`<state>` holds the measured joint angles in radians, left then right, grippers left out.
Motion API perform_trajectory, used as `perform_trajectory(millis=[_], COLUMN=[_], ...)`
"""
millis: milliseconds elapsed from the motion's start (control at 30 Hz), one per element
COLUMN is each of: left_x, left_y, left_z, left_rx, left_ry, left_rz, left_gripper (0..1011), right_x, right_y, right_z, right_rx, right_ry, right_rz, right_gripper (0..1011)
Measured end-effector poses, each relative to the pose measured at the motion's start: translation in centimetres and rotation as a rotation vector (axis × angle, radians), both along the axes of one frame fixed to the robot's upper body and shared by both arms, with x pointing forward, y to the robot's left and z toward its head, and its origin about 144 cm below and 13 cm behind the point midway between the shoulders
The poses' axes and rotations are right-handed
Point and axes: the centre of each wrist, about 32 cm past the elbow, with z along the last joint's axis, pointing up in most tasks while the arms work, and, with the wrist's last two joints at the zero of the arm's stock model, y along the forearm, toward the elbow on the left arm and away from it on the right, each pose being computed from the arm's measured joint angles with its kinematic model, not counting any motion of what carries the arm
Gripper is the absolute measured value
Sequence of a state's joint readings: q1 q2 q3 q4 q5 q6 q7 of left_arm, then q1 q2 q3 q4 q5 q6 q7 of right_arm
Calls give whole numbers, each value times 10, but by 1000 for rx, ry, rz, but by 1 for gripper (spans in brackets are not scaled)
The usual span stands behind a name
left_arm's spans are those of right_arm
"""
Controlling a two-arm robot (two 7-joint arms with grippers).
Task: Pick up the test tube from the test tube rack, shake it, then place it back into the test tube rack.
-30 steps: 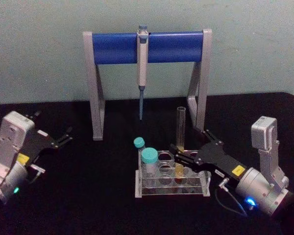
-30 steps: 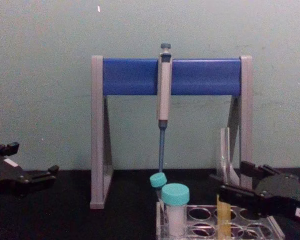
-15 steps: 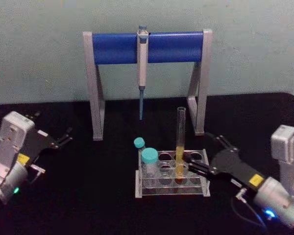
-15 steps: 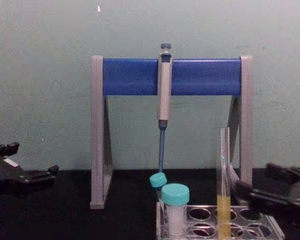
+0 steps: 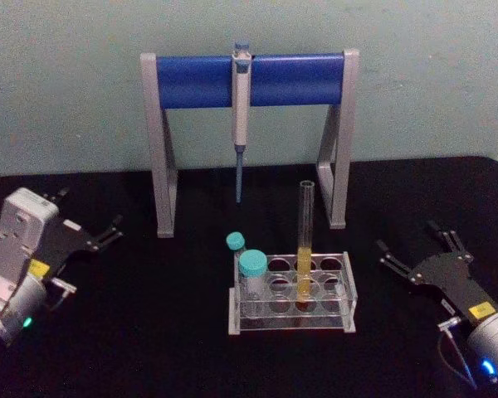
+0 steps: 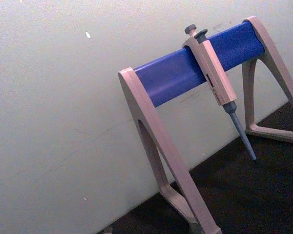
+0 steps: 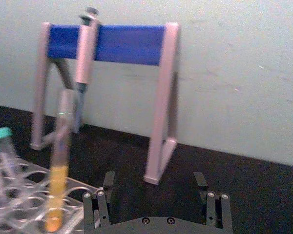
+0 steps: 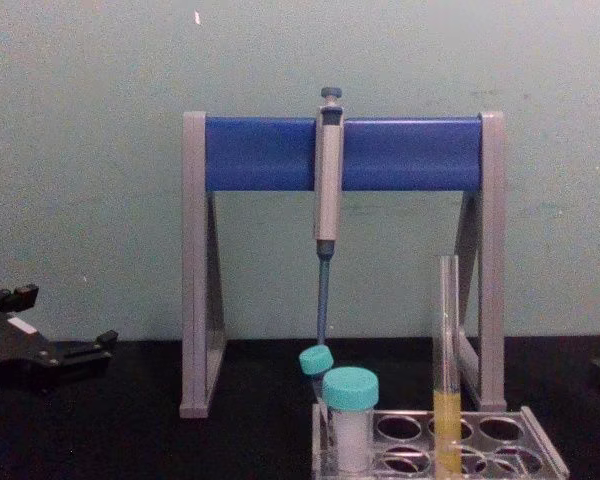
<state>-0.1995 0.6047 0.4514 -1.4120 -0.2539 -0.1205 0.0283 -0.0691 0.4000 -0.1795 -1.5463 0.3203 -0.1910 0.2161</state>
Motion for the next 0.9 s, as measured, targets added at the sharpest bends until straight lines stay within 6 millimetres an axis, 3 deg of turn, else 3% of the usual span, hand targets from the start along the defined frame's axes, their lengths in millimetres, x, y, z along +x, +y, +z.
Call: perform_trajectory(millis=[467,900], left_x=[0,0], left_y=[0,0], left_z=[0,0], left_rx=[0,0], left_ry=[0,0], left_rz=[0,0], left_gripper=[1010,1010], right_x=[16,20], right_y=[7,7], right_z=[-28,-35], right_rx=[-22,-30], right_ry=[100,129], right_rz=[-39,-19], right_gripper=[1000,1000])
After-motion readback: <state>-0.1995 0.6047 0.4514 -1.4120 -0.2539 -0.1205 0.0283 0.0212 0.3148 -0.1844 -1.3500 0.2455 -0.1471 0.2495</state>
